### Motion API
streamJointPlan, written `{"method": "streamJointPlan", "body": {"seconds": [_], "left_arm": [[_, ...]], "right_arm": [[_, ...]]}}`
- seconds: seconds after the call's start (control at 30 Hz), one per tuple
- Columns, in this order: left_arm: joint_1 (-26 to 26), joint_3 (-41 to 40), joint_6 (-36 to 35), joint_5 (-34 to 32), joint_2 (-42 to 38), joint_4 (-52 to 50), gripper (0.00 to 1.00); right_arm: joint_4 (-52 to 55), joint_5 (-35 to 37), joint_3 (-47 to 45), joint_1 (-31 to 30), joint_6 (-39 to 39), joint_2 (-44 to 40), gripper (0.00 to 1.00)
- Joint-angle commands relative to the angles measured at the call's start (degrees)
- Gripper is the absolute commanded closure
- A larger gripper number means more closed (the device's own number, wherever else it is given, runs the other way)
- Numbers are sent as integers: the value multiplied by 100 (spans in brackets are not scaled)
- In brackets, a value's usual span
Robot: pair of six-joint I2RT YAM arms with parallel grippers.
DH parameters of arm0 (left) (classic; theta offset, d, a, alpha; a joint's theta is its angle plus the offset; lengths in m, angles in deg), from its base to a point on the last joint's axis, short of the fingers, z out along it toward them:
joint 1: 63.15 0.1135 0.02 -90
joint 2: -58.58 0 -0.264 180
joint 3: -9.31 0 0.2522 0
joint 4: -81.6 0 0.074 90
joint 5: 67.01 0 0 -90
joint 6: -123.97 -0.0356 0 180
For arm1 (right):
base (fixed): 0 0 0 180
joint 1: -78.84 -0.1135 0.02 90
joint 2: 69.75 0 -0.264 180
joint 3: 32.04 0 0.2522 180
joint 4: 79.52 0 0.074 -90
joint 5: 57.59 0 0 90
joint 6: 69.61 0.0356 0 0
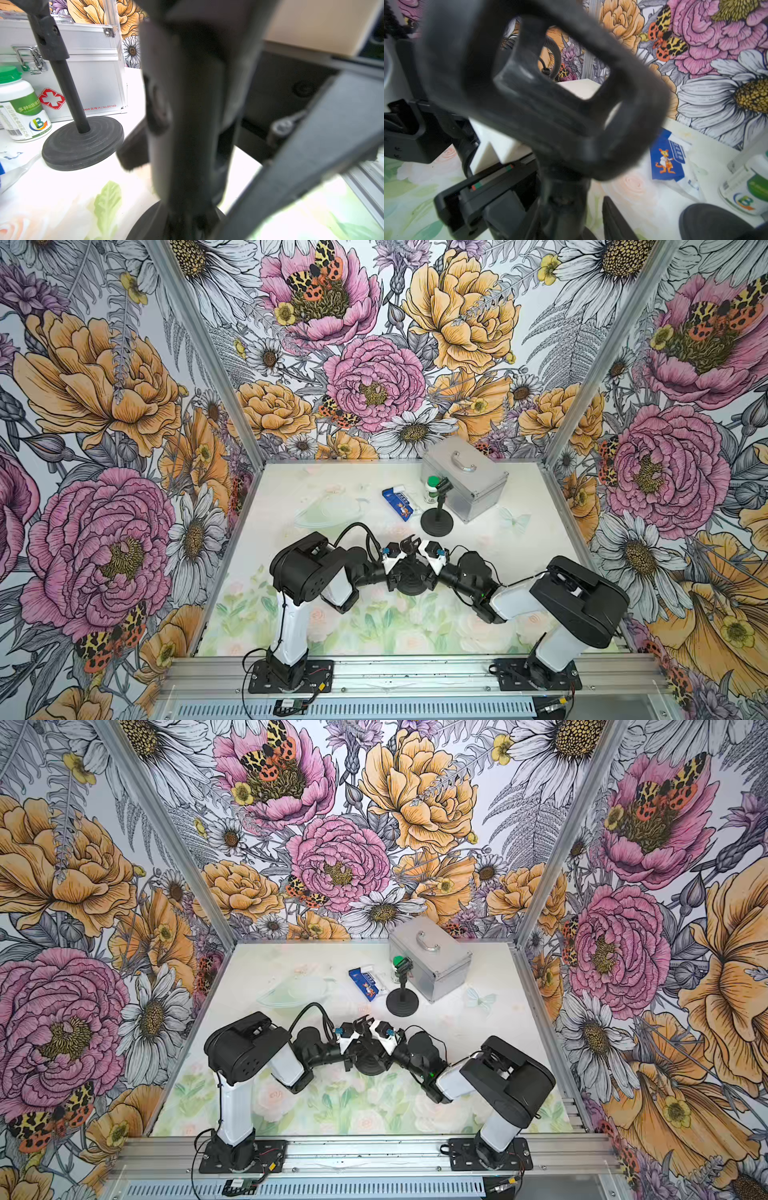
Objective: Assemble a microphone stand
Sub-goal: Screw the microphone stand pole into the microphone stand base.
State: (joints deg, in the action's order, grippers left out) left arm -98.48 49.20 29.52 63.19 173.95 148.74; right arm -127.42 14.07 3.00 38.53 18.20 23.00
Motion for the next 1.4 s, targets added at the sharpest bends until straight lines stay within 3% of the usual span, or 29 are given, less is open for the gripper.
{"method": "streamJointPlan", "body": {"seconds": [0.0, 0.13, 0.33, 0.43, 0.5, 0.53, 0.6, 0.63, 0.7, 0.77, 0.83, 1.0, 1.03, 1.1, 1.17, 1.23, 1.37], "left_arm": [[87, 63, 89, -96, 122, -4, 80], [90, 68, 71, -57, 143, -2, 80], [94, 79, 72, -66, 179, -3, 79], [101, 74, 71, -93, 179, 0, 79], [111, 69, 79, -101, 185, -3, 79], [114, 76, 80, -109, 187, -4, 79], [123, 76, 79, -139, 187, 2, 79], [121, 73, 84, -157, 187, -4, 78], [130, 60, 79, -217, 179, -4, 78], [140, 59, 82, -252, 183, -2, 78], [137, 59, 95, -259, 192, -3, 78], [141, 26, 84, -311, 144, 0, 78], [142, 24, 70, -342, 150, -1, 78], [141, 28, 79, -342, 150, -4, 78], [138, 19, 80, -346, 152, -3, 78], [140, 7, 60, -375, 137, -2, 78], [132, 24, 62, -340, 159, 4, 78]], "right_arm": [[1626, -2364, 332, 421, -598, -478, 50], [3039, -3259, 929, 809, -1211, -567, 52], [3533, -3891, 1747, 1028, -1236, -52, 55], [3574, -3898, 1924, 1074, -1135, 63, 77], [3561, -3562, 1888, 1059, -1060, 12, 100], [3478, -3267, 1789, 1033, -961, -60, 100], [2754, -2116, 1259, 878, -558, -297, 100], [1990, -982, 809, 682, -224, -440, 100], [671, 1824, 73, -29, 232, -536, 100], [-50, 4723, -36, -1140, 445, -280, 100], [-319, 5396, 156, -1698, 388, 124, 100], [-611, 3850, 297, -1786, -27, 530, 100], [-492, 3420, 282, -1721, -172, 435, 96], [-131, 2349, 228, -1453, -361, 137, 66], [745, 96, 282, -747, -409, -358, 51], [1676, -1399, 468, -147, -502, -637, 50], [2872, -2880, 844, 562, -1039, -738, 49]]}}
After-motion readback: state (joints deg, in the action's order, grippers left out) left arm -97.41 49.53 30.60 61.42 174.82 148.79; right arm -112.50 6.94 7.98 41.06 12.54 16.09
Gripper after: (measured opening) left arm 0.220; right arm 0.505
